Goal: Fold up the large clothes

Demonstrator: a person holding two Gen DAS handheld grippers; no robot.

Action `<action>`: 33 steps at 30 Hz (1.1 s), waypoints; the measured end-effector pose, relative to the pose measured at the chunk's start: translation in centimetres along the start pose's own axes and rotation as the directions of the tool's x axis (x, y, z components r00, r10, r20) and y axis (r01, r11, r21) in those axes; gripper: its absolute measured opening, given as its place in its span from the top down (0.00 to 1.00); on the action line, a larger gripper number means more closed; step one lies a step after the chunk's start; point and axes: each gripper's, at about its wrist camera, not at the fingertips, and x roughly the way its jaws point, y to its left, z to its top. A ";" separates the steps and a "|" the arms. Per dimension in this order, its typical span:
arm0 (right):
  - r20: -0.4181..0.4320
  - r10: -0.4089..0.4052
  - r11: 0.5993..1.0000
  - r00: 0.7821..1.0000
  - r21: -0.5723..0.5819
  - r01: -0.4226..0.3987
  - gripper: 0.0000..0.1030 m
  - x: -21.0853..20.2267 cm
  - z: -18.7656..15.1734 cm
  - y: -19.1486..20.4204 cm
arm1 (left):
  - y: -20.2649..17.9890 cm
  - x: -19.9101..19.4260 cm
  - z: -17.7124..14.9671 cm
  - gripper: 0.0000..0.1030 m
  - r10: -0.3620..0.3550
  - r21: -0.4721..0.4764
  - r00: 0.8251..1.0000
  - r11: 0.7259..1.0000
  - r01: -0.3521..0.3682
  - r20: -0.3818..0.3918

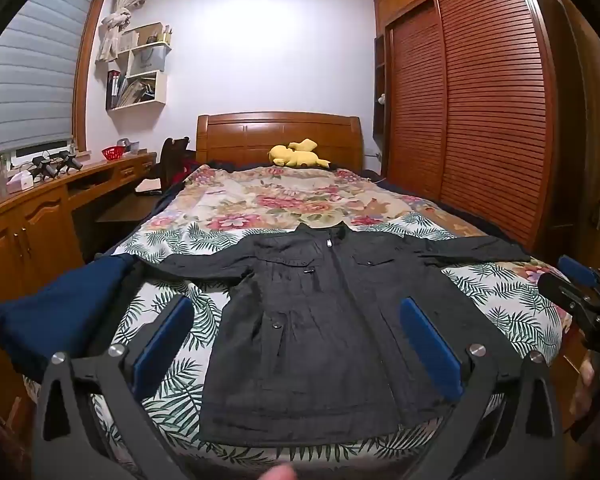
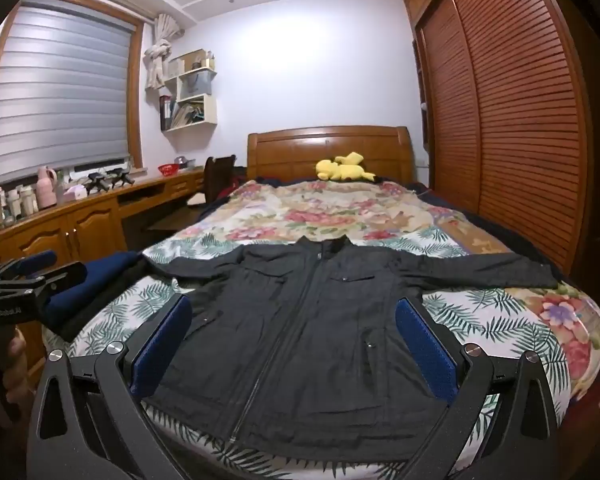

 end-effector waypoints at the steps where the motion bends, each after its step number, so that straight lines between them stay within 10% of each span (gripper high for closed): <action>1: 0.012 0.001 1.000 1.000 -0.005 -0.001 0.00 0.0 0.0 0.0 | 0.0 0.0 0.0 0.00 0.001 0.001 1.000 1.000 -0.001 0.000; 33: 0.007 0.005 1.000 1.000 -0.007 -0.005 0.00 -0.2 -0.1 0.2 | -0.6 -1.6 0.7 0.00 0.004 0.017 1.000 1.000 -0.004 0.014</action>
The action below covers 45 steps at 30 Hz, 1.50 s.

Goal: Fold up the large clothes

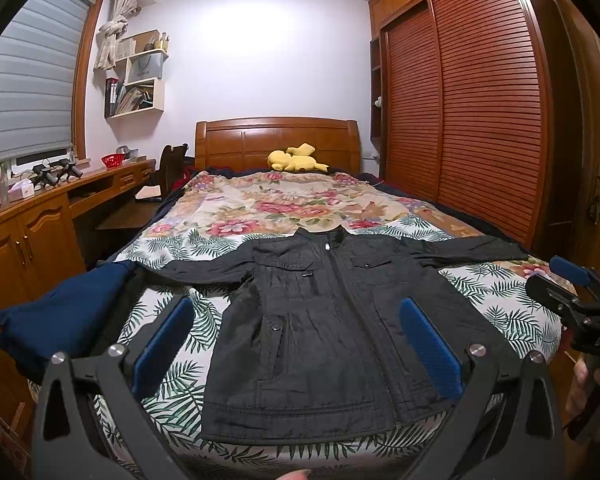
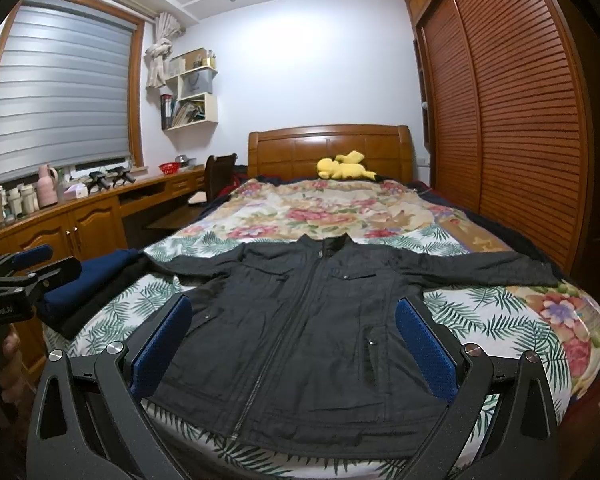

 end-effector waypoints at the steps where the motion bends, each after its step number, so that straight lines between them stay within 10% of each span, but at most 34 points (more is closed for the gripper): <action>1: 0.001 -0.001 1.000 1.000 0.000 0.001 0.00 0.0 0.0 0.0 | 0.0 -0.1 0.1 0.00 0.000 0.001 1.000 1.000 0.000 0.001; 45: -0.001 -0.002 1.000 1.000 0.005 0.002 0.00 -0.1 -0.4 -0.1 | -0.8 -0.3 0.2 0.00 -0.016 0.006 1.000 1.000 0.016 0.016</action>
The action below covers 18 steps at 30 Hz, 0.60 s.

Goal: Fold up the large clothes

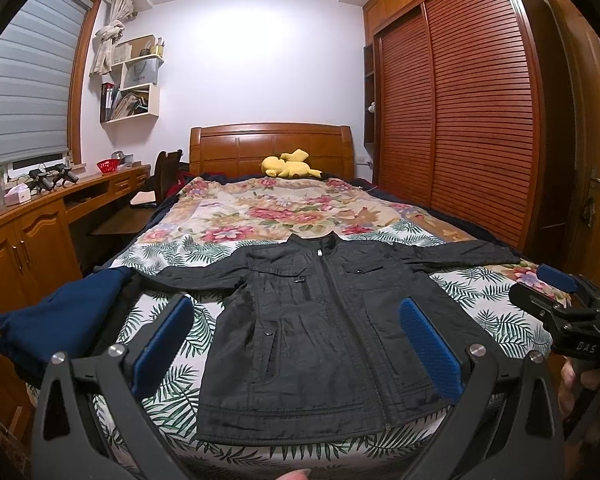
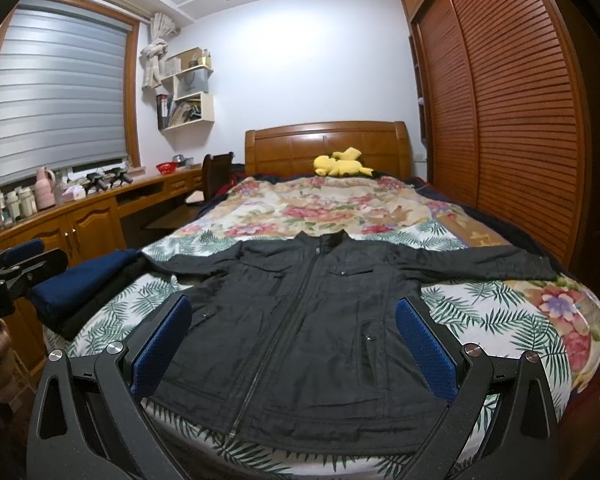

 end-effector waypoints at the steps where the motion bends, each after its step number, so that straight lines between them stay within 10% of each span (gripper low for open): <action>1: -0.001 0.000 1.000 1.000 0.002 0.000 0.00 0.1 0.0 0.0 | -0.1 0.0 0.0 0.00 -0.001 0.001 1.000 1.000 0.001 0.000; 18: -0.024 -0.002 1.000 1.000 0.014 0.002 0.00 0.3 -0.4 -0.6 | 0.0 1.2 -0.7 0.00 0.007 -0.009 0.999 1.000 -0.007 -0.037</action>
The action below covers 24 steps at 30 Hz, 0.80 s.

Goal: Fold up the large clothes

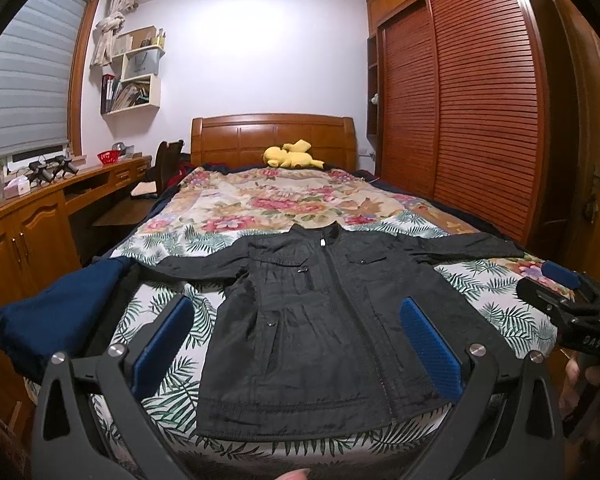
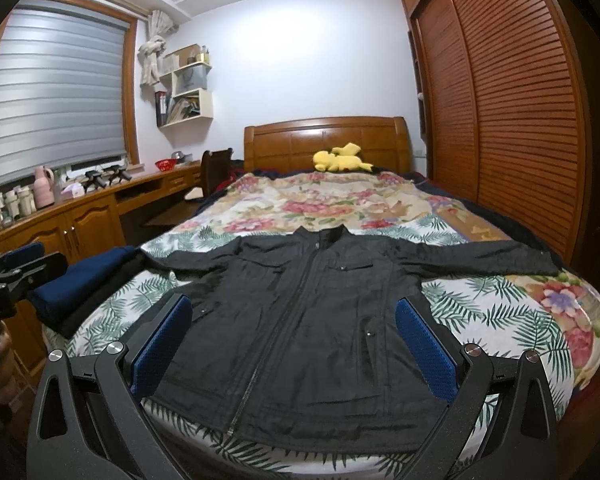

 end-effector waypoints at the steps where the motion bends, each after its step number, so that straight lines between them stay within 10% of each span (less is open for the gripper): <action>1: -0.004 0.001 1.000 1.000 0.000 -0.001 0.00 0.4 0.0 0.3 | 0.2 0.3 -0.2 0.00 0.000 -0.002 1.000 1.000 0.000 -0.006; 24: -0.141 0.083 0.996 0.986 -0.032 -0.088 0.00 12.0 -1.5 0.2 | 4.4 9.6 -3.3 0.00 0.060 -0.029 0.982 0.997 -0.066 -0.179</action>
